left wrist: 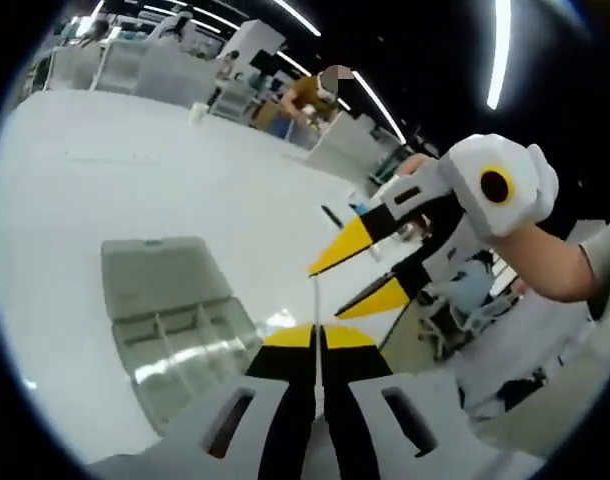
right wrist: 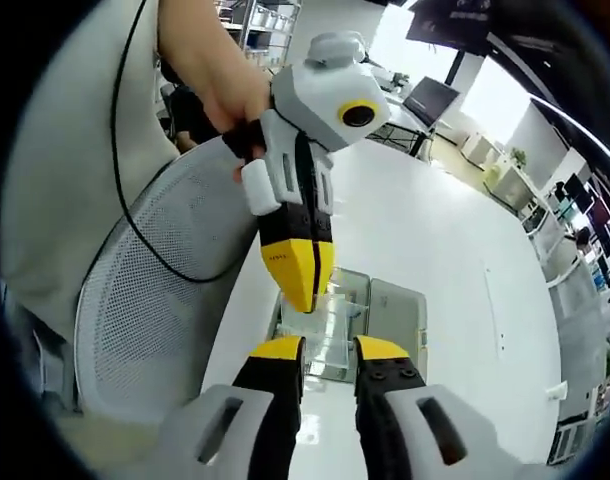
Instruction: Insert the divider into the dual guide fixture by aligning both edges with the guide slots and pushing it downward to the bottom, including one-sided entry, uneven engagement, binding, and posture correction.
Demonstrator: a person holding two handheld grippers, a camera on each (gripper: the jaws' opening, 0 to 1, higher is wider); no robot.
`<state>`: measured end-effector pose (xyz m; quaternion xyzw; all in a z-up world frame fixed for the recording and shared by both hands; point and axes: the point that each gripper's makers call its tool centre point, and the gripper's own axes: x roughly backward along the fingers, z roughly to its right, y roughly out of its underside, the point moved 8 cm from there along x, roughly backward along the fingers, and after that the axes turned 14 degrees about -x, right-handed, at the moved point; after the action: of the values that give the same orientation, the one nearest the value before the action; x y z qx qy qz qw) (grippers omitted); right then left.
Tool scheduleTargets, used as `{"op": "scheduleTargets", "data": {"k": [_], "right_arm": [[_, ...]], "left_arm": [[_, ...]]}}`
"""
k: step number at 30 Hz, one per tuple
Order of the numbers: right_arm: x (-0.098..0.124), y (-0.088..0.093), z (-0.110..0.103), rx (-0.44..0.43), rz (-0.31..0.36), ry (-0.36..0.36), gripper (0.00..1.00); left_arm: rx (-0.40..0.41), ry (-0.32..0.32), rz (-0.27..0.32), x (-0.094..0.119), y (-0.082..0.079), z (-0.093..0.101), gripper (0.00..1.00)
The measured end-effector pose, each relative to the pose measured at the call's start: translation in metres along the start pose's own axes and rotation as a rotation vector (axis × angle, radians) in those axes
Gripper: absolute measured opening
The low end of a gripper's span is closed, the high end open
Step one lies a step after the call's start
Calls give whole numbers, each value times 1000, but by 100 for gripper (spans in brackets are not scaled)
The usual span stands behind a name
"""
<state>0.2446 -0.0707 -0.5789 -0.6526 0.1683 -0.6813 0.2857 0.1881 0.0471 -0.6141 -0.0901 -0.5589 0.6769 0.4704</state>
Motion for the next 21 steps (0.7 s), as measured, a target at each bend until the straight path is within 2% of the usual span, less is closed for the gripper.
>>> {"op": "scheduleTargets", "data": {"k": [6,21], "right_arm": [[0,-4,1,6,-19,-46,4],[-7,-7,-1,1,-54,-133,2]], "left_arm": [[-67,12,0,1,1,1,0],[-221,33,-13,2,0,4,0]]}}
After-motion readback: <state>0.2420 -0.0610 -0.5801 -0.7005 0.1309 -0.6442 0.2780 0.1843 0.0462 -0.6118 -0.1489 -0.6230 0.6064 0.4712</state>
